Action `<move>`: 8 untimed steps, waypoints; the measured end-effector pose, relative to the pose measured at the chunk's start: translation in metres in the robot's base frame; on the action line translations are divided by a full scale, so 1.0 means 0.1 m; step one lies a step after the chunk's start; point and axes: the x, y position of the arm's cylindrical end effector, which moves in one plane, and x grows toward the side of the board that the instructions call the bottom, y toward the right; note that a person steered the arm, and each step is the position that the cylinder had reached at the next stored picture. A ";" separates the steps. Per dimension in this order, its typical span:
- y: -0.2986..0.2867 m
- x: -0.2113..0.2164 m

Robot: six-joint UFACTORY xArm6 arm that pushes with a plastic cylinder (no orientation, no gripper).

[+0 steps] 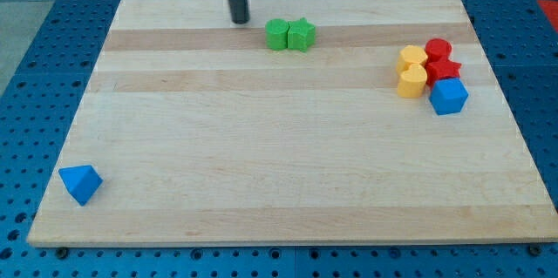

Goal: Separate the green blocks from each other

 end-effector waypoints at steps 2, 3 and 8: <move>0.92 0.50; 1.21 0.75; 0.15 1.08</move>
